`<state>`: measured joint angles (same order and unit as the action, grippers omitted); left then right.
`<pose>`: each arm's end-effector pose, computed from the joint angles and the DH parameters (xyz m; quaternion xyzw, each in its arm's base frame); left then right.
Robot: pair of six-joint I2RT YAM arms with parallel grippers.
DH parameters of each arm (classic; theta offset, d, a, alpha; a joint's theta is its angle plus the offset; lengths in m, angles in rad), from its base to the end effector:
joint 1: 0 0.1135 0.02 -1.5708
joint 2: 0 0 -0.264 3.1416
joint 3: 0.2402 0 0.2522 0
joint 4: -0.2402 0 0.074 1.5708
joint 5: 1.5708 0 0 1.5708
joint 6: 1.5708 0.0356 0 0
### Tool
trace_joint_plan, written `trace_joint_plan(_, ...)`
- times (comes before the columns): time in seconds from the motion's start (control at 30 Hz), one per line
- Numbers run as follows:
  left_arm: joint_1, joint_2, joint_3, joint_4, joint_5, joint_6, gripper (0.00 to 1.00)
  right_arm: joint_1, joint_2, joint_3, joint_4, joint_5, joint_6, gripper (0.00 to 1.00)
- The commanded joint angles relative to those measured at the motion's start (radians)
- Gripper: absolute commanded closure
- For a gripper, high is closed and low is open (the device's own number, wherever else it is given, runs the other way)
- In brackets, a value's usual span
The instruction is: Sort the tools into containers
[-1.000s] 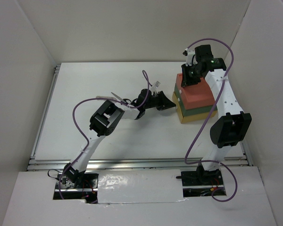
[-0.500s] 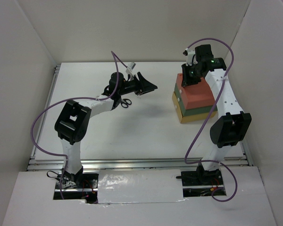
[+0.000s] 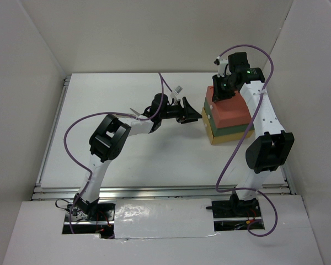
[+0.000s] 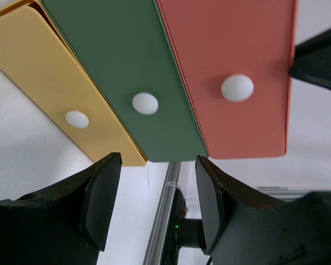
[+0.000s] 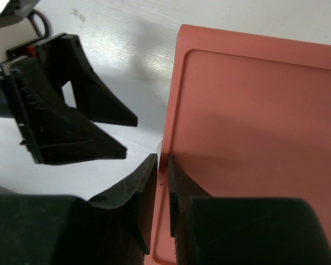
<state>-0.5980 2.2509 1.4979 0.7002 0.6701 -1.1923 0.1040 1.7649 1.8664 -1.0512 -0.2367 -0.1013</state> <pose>0.4070 -0.3040 0.1897 0.0158 0.7214 -0.6563 0.2203 0.3689 0.0469 0.3687 -0.1328 0.9368 0.1128 0.3033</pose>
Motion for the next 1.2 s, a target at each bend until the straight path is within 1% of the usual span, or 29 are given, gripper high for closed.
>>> trace_joint_plan(0.0, -0.008, 0.044, 0.085, 0.064, -0.003, -0.046, 0.32, 0.003, 0.034, -0.03, -0.076, -0.016, 0.008, 0.79)
trace_joint_plan(0.1, -0.016, 0.078, 0.111, 0.088, -0.004, -0.055, 0.32, 0.003, 0.036, -0.036, -0.073, -0.023, 0.011, 0.79)
trace_joint_plan(0.23, -0.025, 0.117, 0.125, 0.128, -0.017, -0.082, 0.37, 0.005, 0.033, -0.049, -0.064, -0.024, 0.012, 0.79)
trace_joint_plan(0.27, -0.028, 0.125, 0.137, 0.13, -0.018, -0.084, 0.4, 0.003, 0.034, -0.049, -0.064, -0.026, 0.012, 0.79)
trace_joint_plan(0.37, -0.034, 0.144, 0.159, 0.127, -0.02, -0.081, 0.42, 0.005, 0.036, -0.042, -0.066, -0.027, 0.014, 0.79)
trace_joint_plan(0.6, -0.039, 0.173, 0.208, 0.119, -0.03, -0.056, 0.41, 0.003, 0.034, -0.046, -0.069, -0.027, 0.008, 0.79)
trace_joint_plan(0.93, -0.048, 0.223, 0.263, 0.101, -0.036, -0.026, 0.44, 0.002, 0.038, -0.044, -0.073, -0.035, 0.003, 0.79)
trace_joint_plan(1.17, -0.056, 0.249, 0.306, 0.099, -0.044, -0.02, 0.45, -0.003, 0.036, -0.049, -0.075, -0.047, 0.003, 0.79)
